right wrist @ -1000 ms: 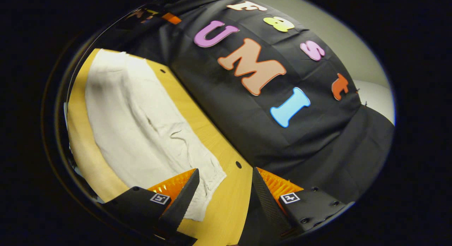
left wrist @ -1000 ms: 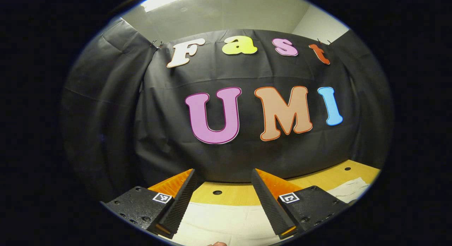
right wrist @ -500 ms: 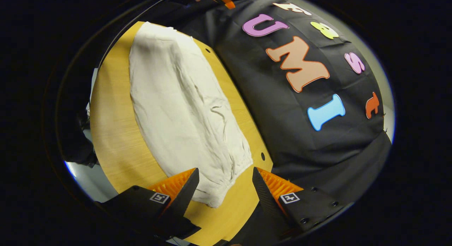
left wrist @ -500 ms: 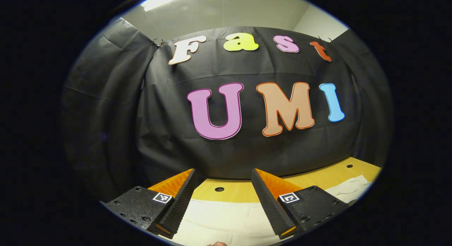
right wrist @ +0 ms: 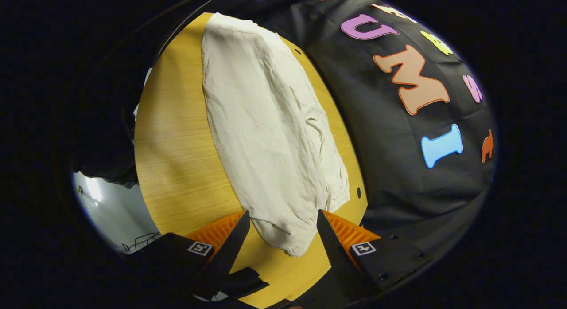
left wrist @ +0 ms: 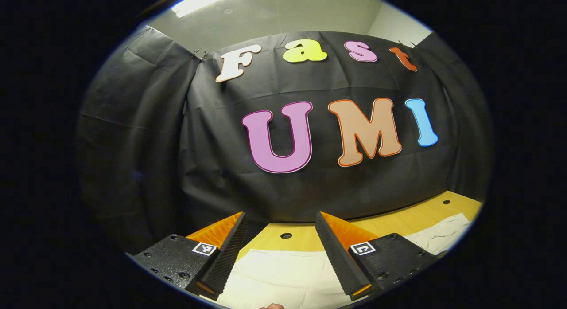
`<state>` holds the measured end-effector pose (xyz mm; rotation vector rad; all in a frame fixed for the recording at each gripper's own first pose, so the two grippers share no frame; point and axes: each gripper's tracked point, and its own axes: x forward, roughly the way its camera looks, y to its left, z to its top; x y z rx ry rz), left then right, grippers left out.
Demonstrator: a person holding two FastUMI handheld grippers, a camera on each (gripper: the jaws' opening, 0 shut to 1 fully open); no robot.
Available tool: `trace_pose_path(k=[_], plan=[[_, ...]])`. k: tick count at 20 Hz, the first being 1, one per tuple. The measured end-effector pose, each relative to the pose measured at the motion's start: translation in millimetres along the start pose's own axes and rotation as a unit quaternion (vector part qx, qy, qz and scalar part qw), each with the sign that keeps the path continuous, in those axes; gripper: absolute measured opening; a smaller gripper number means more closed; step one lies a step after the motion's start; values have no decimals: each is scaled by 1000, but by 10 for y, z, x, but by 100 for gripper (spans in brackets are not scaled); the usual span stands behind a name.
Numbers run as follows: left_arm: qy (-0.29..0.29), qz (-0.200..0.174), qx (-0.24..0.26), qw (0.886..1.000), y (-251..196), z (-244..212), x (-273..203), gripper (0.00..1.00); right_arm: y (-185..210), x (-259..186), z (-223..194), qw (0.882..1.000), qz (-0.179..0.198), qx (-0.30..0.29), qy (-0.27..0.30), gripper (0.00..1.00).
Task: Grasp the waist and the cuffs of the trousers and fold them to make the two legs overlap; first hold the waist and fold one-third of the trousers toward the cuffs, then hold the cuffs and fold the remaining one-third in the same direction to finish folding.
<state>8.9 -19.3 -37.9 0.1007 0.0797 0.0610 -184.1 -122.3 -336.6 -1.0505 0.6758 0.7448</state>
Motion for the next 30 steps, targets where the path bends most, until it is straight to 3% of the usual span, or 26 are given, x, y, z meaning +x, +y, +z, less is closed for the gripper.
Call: trace_pose_path(k=[3,12,15,16,19,20,21,24,25,27,30], plan=[[0,3,8,1000,33,6,0,93,111,92,-128,999,18,-19,19,98],[1,25,21,999,235,-26,-62,96,-82,411,-15,999,14,-27,21,90],[4,30,21,999,284,-73,-60,99,-96,515,-10,999,14,-18,29,82],[4,33,23,999,311,-73,-60,96,-80,533,-12,999,17,-11,35,80],[7,39,36,999,392,-149,-51,92,-8,586,17,999,15,-21,47,46],[9,41,39,998,423,-163,-48,100,7,601,33,998,14,-30,47,41],[11,44,42,998,461,-190,-51,96,40,624,10,998,14,-33,52,28],[20,54,48,997,573,-310,-72,96,27,601,26,998,-2,-15,61,4],[30,57,55,996,604,-408,-82,96,31,626,5,998,-2,1,66,9],[43,55,74,995,661,-544,-119,96,20,630,4,997,-1,25,75,9],[55,48,119,990,787,-690,-195,96,15,655,32,997,-9,1,73,9]])
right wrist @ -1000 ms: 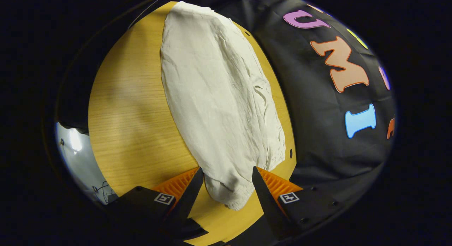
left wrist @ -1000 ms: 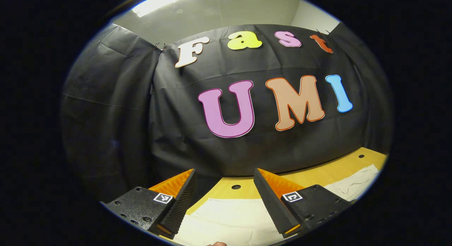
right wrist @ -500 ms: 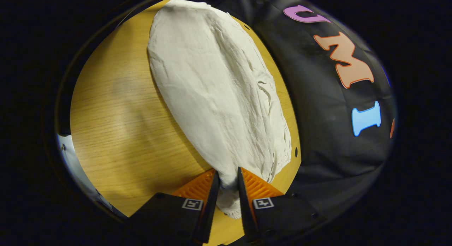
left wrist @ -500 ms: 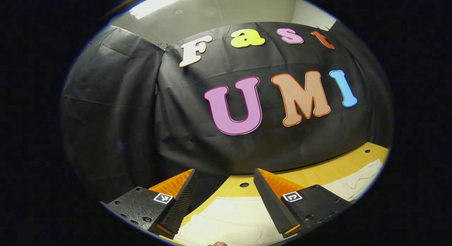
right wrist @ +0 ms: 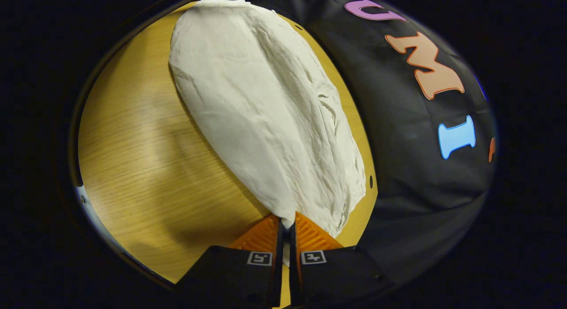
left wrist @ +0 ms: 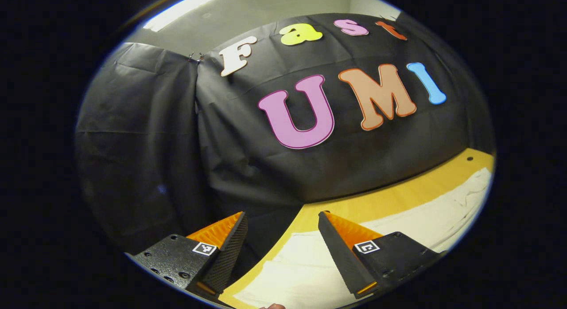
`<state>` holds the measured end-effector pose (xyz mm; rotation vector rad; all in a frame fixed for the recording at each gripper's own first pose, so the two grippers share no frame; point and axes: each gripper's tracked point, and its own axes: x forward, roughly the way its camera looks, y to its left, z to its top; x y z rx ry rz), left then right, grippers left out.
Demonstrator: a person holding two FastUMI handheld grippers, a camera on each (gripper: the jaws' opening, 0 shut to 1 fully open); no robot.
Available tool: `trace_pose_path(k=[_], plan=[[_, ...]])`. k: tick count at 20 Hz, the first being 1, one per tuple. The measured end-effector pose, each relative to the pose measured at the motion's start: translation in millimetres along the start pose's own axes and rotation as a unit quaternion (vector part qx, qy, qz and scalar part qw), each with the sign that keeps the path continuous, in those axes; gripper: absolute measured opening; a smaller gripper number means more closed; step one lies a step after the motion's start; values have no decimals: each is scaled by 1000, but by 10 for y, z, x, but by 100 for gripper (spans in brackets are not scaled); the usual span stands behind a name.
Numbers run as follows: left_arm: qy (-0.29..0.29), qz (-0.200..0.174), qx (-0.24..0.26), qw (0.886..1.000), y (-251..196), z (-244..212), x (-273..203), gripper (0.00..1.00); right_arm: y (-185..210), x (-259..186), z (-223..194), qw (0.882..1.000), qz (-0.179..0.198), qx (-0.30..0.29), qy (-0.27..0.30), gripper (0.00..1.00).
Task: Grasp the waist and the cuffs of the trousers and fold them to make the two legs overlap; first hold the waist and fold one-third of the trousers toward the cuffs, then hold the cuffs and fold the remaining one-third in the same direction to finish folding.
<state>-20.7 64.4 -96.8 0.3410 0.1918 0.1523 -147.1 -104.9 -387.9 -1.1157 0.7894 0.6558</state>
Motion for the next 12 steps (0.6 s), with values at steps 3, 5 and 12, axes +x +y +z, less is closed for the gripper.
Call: trace_pose_path(k=[3,5,12], plan=[[19,-6,37,999,121,-232,-26,96,-8,3,-17,1000,-9,-3,4,9],[32,-13,62,997,190,-390,-72,96,-8,1,-20,1000,-7,8,7,9],[76,-65,154,983,239,-950,-274,96,-15,5,6,1000,-14,-5,8,4]])
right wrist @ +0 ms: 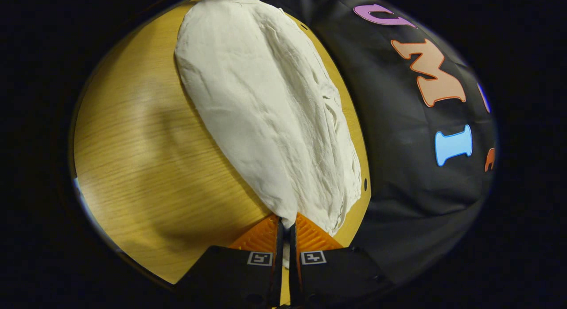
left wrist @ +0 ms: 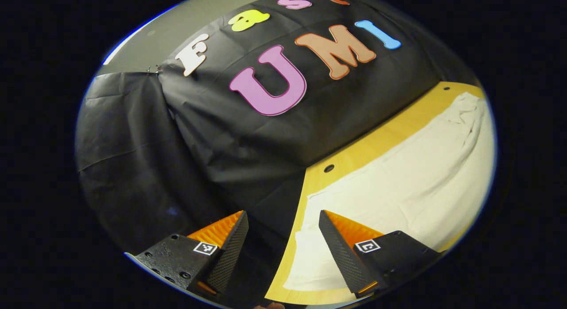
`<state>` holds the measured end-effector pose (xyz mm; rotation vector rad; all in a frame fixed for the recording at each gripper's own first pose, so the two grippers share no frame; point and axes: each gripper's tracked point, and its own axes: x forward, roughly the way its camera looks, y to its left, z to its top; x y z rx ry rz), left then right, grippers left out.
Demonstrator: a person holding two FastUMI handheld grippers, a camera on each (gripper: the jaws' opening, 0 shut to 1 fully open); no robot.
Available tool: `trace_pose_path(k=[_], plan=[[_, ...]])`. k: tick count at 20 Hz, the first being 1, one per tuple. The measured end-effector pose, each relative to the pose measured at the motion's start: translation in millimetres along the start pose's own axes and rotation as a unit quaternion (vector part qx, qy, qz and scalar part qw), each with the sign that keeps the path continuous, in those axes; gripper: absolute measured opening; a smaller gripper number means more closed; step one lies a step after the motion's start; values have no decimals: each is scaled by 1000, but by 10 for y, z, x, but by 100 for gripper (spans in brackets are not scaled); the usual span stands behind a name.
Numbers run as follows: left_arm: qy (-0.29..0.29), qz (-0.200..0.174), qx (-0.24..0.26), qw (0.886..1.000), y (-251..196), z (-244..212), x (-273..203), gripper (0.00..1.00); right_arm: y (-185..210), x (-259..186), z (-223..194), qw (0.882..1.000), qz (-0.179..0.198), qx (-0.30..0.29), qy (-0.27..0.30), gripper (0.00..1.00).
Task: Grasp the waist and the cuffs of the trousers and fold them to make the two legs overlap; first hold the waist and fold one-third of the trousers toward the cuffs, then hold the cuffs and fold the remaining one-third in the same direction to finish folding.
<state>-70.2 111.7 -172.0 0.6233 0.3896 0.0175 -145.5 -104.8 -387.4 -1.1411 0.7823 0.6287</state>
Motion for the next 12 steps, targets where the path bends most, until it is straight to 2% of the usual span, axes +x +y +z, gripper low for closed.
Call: trace_pose_path(k=[1,3,4,5,6,9,10,12], plan=[[6,-9,12,1000,-44,-88,-5,96,2,-6,-8,1000,0,1,0,9],[15,-29,40,999,-116,-197,-31,96,-1,3,-3,1000,0,0,-1,9],[20,-40,55,997,-152,-274,-43,96,-5,-5,-2,1000,0,-2,-2,4],[27,-51,69,996,-194,-377,-76,96,2,-10,-11,1000,-2,-3,-2,4],[33,-61,81,994,-231,-456,-103,96,-2,4,8,1000,-3,-3,-3,9],[56,-87,110,989,-348,-725,-179,97,-2,-6,3,1000,-7,-3,-4,9],[63,-95,118,986,-394,-805,-200,97,-2,-6,0,1000,-9,-3,-4,4],[79,-117,135,981,-477,-969,-234,97,1,-14,2,1000,-11,-4,-5,4]])
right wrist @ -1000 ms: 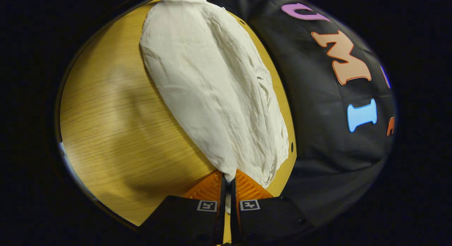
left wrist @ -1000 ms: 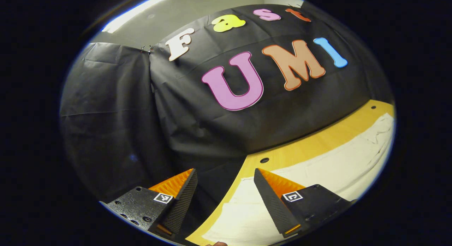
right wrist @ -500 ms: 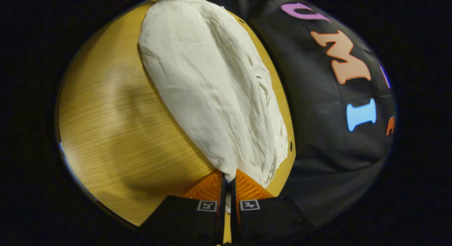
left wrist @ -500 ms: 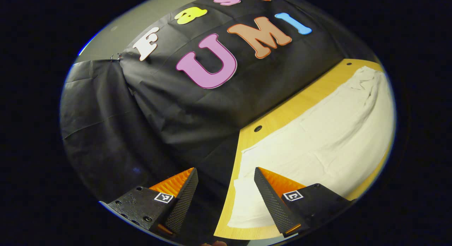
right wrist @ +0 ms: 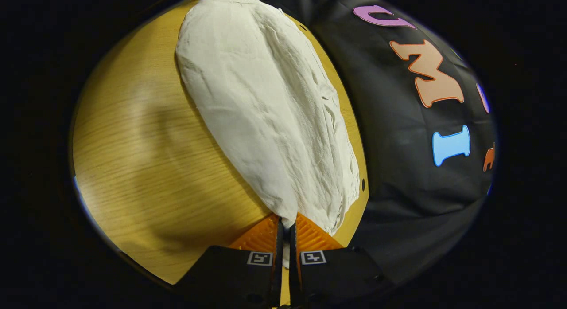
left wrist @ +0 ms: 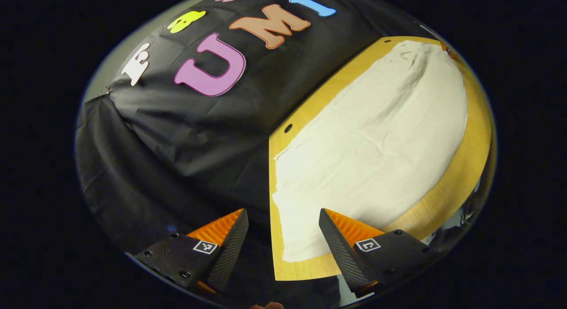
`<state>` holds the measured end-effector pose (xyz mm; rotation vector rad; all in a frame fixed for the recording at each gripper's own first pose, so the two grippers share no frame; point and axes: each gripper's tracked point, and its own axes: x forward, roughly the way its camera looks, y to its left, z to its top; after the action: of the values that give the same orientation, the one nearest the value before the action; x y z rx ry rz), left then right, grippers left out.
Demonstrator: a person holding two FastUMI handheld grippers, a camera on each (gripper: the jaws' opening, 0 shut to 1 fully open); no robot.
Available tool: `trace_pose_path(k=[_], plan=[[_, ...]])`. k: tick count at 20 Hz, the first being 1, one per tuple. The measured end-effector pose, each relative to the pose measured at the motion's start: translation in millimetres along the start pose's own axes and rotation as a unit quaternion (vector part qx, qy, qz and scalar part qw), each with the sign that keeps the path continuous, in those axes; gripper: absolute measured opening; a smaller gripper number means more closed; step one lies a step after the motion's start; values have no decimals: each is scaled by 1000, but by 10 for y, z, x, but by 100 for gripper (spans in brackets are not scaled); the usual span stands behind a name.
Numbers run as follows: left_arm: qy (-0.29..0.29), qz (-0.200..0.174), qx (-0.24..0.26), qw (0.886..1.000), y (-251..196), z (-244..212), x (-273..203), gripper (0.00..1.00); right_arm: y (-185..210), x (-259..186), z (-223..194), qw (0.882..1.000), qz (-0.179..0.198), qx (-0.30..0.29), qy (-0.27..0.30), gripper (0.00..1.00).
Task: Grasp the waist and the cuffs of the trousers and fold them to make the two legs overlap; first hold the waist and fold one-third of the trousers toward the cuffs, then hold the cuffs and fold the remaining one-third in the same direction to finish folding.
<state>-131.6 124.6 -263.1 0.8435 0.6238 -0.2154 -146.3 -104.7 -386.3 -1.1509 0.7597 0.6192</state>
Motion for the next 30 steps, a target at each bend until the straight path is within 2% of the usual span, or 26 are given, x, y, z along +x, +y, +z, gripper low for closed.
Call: trace_pose_path(k=[3,6,8,9,10,11,12,13,14,15,16,19,20,21,22,24,25,26,27,28,29,30], plan=[[19,-40,38,998,-214,-188,-41,97,-2,8,-3,1000,-4,0,-1,9],[29,-60,83,994,-348,-325,-34,97,-5,5,-3,1000,-8,0,0,4],[38,-77,96,992,-417,-447,-12,97,-7,6,0,1000,-8,0,0,4],[46,-85,99,990,-435,-507,-7,97,-5,2,-2,1000,-9,0,0,9],[53,-94,101,989,-468,-560,2,97,-4,5,1,1000,-10,-1,0,4],[61,-101,104,988,-491,-618,14,97,-9,0,-5,1000,-11,-1,-1,9],[68,-111,109,985,-518,-662,31,98,-4,-2,1,1000,-11,-1,-1,9],[75,-117,117,983,-531,-703,48,97,-2,1,-7,1000,-12,-1,-1,4],[68,-121,129,982,-522,-658,84,98,-5,0,-4,1000,-13,-1,-1,9],[69,-125,137,980,-519,-657,105,96,-5,2,-2,1000,-14,-1,-1,9],[69,-131,143,979,-539,-642,127,100,-8,-4,-5,1000,-16,1,-1,9],[63,-149,180,970,-562,-607,230,88,-6,-3,-4,1000,-21,5,-1,9],[59,-150,199,967,-556,-597,276,88,-9,-7,-1,1000,-23,7,-1,9],[57,-152,216,963,-550,-582,309,85,-6,-3,-4,1000,-25,7,-2,4],[55,-154,227,960,-549,-561,356,85,-6,-4,-1,1000,-27,7,-3,9],[58,-163,235,956,-556,-548,420,83,-10,-3,4,1000,-30,8,-3,9],[61,-168,238,955,-564,-548,429,80,-5,-5,-5,999,-31,10,-3,9],[61,-170,242,953,-576,-529,475,75,-7,-16,-1,999,-32,11,-2,3],[61,-171,247,952,-575,-511,515,67,-6,-1,-6,999,-33,11,-2,3],[61,-173,251,950,-590,-506,541,64,-6,-4,1,999,-33,11,-2,3],[61,-176,252,950,-619,-514,558,57,-4,-7,-5,999,-32,11,-1,9],[64,-178,251,949,-638,-543,571,51,-3,-11,-2,999,-32,11,-1,9]])
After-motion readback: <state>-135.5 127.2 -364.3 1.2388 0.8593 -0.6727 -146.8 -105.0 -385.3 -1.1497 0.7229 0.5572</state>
